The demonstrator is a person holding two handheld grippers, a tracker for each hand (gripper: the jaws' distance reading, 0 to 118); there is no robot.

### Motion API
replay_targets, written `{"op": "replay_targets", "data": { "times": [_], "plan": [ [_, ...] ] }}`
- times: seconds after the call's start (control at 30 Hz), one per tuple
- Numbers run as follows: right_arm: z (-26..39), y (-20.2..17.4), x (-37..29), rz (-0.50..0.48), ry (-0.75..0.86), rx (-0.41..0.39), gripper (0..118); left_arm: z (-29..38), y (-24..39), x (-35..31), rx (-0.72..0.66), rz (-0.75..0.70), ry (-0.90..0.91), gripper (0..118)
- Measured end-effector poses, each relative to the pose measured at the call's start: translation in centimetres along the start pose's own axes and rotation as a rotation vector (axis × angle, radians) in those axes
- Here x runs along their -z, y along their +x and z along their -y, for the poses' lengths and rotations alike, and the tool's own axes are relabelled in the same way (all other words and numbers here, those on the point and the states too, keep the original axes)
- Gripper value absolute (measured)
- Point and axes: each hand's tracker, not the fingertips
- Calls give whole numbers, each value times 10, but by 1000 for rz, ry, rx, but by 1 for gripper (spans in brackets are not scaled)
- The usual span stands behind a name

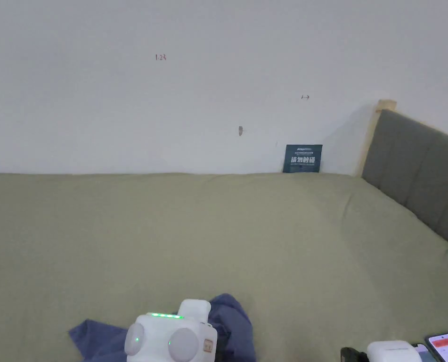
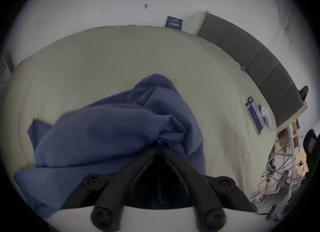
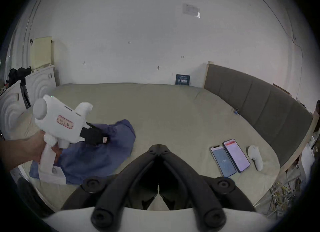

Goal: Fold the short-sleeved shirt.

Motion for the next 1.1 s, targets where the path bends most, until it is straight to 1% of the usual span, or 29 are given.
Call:
{"op": "replay_targets", "data": {
  "times": [0.03,0.07,0.1,0.13,0.17,0.2,0.27,0.37,0.4,0.43,0.47,0.5,0.53,0.57,0.6,0.7,0.83,0.97,1.1],
  "plan": [
    [0,0,1,-2,-3,4,0,2,-2,-4,3,16,14,8],
    [-1,0,0,-5,-3,11,0,3,-3,-14,27,23,67,29],
    [-3,-1,-2,-7,-2,15,0,5,-5,-24,51,30,114,72],
    [-4,-2,-4,-12,4,18,0,7,-5,-36,68,20,154,97],
    [-7,-4,-9,-20,18,21,0,10,-7,-53,84,-1,213,109],
    [-9,-6,-13,-23,28,19,0,12,-9,-70,103,-22,247,109],
    [-13,-13,-23,-27,55,11,0,25,-15,-119,135,-77,304,108],
    [-19,-22,-36,-46,86,17,0,52,-32,-193,141,-173,428,106],
    [-21,-25,-41,-51,100,17,0,64,-39,-217,140,-221,488,103],
    [-22,-28,-46,-52,116,19,0,76,-45,-239,153,-265,530,93],
    [-22,-32,-52,-56,141,30,0,91,-52,-264,150,-316,580,75],
    [-22,-34,-57,-62,164,41,0,101,-55,-285,140,-349,609,39],
    [-21,-37,-64,-73,186,43,0,114,-63,-305,120,-389,639,8],
    [-21,-41,-68,-68,193,32,0,128,-73,-323,79,-413,669,2],
    [-20,-45,-71,-67,202,24,0,141,-80,-342,49,-437,696,2],
    [-20,-52,-76,-84,209,20,0,170,-98,-376,-11,-484,703,2],
    [-22,-63,-77,-102,212,24,0,189,-115,-393,-45,-526,695,2],
    [-22,-74,-77,-127,208,9,0,190,-134,-384,-115,-483,641,2],
    [-22,-82,-71,-140,193,-2,0,176,-160,-353,-160,-433,524,2]
  ]
}}
